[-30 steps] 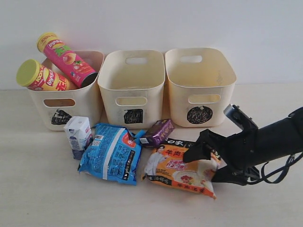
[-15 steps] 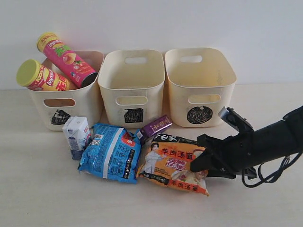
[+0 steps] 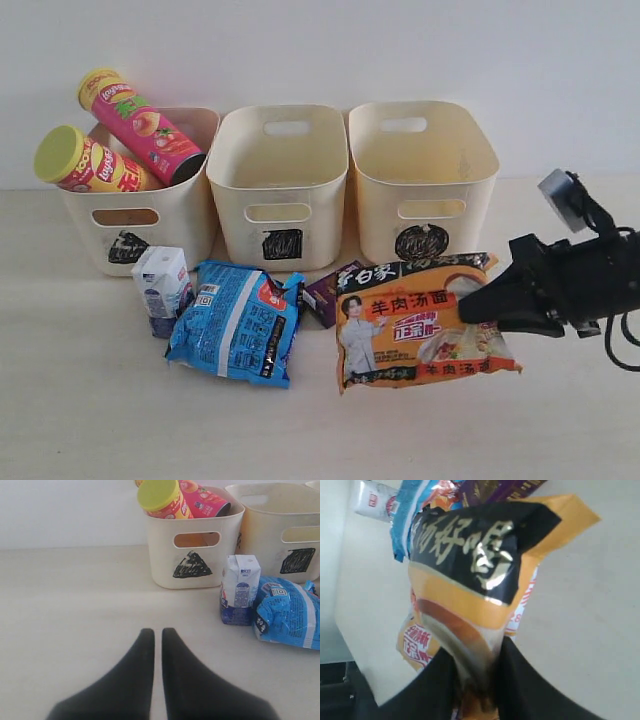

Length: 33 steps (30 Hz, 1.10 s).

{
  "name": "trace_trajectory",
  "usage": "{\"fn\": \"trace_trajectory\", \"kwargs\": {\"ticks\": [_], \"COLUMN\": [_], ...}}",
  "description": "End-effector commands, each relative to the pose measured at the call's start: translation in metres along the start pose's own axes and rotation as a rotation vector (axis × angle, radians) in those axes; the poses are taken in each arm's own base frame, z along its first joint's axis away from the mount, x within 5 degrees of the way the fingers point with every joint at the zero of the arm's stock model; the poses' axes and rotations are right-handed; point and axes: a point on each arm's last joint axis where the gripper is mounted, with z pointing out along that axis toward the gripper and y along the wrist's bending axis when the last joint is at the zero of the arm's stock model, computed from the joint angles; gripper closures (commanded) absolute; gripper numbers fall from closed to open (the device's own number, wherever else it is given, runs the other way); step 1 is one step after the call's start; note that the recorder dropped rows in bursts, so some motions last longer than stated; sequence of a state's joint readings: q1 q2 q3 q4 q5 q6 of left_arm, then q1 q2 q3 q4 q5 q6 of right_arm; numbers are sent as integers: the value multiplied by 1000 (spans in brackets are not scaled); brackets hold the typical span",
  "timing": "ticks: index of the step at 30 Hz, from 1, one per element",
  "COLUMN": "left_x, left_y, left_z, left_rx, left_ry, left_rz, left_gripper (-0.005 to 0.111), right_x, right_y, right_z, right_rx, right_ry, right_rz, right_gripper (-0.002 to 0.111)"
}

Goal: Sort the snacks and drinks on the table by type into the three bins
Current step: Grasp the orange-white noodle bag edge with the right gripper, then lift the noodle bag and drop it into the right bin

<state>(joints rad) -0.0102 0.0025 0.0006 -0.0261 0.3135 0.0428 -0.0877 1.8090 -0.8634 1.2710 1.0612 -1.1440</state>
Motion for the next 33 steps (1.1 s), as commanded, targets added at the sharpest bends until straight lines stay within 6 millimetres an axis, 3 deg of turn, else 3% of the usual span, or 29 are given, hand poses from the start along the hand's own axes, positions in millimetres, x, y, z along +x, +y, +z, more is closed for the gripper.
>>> {"fn": "trace_trajectory", "kwargs": {"ticks": [1, 6, 13, 16, 19, 21, 25, 33], "left_x": [-1, -1, -1, -1, -1, -1, -1, -1], "left_y": [0, 0, 0, 0, 0, 0, 0, 0], "left_z": [0, 0, 0, 0, 0, 0, 0, 0], "left_rx": [1, 1, 1, 1, 1, 1, 1, 1], "left_ry": [-6, -6, -6, -6, -6, -6, -6, -6], "left_rz": [-8, -8, -8, -8, -8, -8, -8, -8], "left_gripper": [102, 102, 102, 102, 102, 102, 102, 102], "right_x": [-5, -27, -79, -111, -139, -158, -174, -196], "right_y": [22, 52, 85, 95, 92, 80, 60, 32], "right_z": [-15, -35, -64, -78, -82, -81, -74, -26], "right_rx": [-48, -85, -42, 12, 58, 118, 176, 371], "right_ry": [-39, -105, -249, -344, -419, -486, -524, -580], "right_rz": [-72, -151, -227, -271, -287, -281, -279, -344], "right_gripper": [108, 108, 108, 108, 108, 108, 108, 108]}}
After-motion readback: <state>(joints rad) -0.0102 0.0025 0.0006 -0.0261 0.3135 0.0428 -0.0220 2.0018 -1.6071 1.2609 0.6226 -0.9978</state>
